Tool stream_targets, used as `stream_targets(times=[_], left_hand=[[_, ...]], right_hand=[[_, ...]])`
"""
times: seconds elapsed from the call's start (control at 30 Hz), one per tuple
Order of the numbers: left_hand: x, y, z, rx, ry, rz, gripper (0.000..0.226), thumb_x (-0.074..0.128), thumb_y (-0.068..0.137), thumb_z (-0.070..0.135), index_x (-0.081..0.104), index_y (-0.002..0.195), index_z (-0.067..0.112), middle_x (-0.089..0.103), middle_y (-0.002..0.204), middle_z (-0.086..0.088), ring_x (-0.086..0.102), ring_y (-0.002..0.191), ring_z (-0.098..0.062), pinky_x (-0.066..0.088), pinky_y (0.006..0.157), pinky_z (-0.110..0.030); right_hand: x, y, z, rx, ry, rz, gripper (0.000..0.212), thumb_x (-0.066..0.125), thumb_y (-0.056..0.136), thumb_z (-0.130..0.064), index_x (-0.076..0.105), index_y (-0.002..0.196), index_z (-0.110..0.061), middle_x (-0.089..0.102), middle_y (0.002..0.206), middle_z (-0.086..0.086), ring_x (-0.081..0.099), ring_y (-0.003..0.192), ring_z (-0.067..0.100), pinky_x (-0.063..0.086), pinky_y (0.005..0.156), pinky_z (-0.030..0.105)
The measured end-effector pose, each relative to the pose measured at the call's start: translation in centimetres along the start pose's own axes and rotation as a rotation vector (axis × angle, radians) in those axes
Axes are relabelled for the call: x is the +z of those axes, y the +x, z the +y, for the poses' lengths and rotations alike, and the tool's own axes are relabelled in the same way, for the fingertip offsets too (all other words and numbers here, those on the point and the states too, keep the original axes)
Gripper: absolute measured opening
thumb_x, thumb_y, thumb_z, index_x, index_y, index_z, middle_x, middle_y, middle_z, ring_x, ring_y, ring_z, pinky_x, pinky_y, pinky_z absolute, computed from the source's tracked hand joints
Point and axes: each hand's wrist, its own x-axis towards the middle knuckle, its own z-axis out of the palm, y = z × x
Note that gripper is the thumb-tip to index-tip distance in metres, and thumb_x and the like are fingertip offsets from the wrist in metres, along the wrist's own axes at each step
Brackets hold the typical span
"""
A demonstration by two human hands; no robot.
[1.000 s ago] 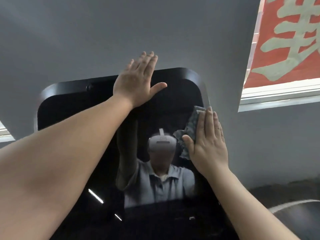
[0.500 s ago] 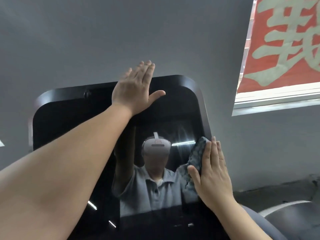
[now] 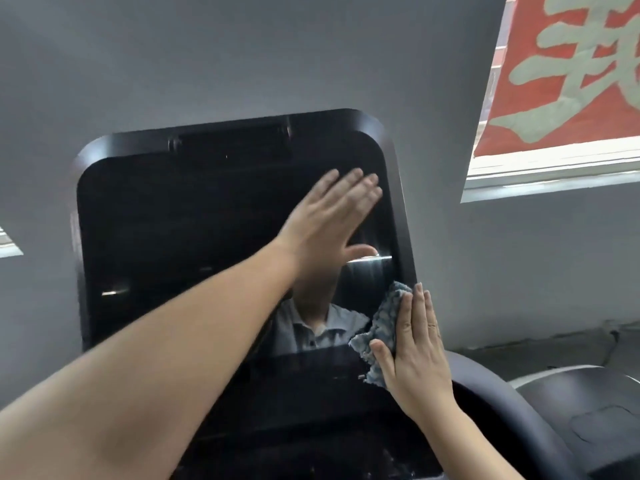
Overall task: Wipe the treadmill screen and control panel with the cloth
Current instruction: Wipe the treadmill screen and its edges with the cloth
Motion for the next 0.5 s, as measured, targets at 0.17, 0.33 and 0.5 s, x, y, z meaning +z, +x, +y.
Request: stream_targets(times=[0.17, 0.33, 0.5], left_hand=[[1.8, -3.0, 7.2, 0.113, -0.029, -0.008, 0.088, 0.041, 0.097, 0.071, 0.036, 0.155, 0.004, 0.032, 0.163, -0.014, 0.025, 0.152, -0.034, 0.021, 0.123, -0.054], [2.3, -5.1, 9.5, 0.087, -0.023, -0.079, 0.087, 0.035, 0.098, 0.07, 0.033, 0.156, 0.006, 0.03, 0.164, -0.013, 0.023, 0.153, -0.034, 0.02, 0.123, -0.053], [2.5, -5.9, 9.2, 0.052, -0.024, -0.032, 0.083, 0.042, 0.099, 0.066, 0.039, 0.153, 0.003, 0.036, 0.161, -0.015, 0.03, 0.15, -0.035, 0.025, 0.121, -0.053]], right_hand=[[0.9, -5.5, 0.5, 0.044, 0.016, -0.043, 0.088, 0.021, 0.1, -0.067, -0.005, 0.159, -0.007, -0.005, 0.169, 0.011, 0.0, 0.155, 0.029, 0.003, 0.124, 0.039], [1.7, -9.1, 0.3, 0.101, 0.013, -0.061, 0.093, 0.022, 0.098, -0.071, -0.003, 0.159, -0.005, -0.003, 0.168, 0.015, 0.0, 0.155, 0.032, 0.002, 0.124, 0.042], [1.2, -6.2, 0.0, 0.049, -0.018, -0.016, 0.093, 0.023, 0.099, -0.07, 0.001, 0.158, -0.001, -0.001, 0.167, 0.019, 0.0, 0.155, 0.034, 0.004, 0.124, 0.046]])
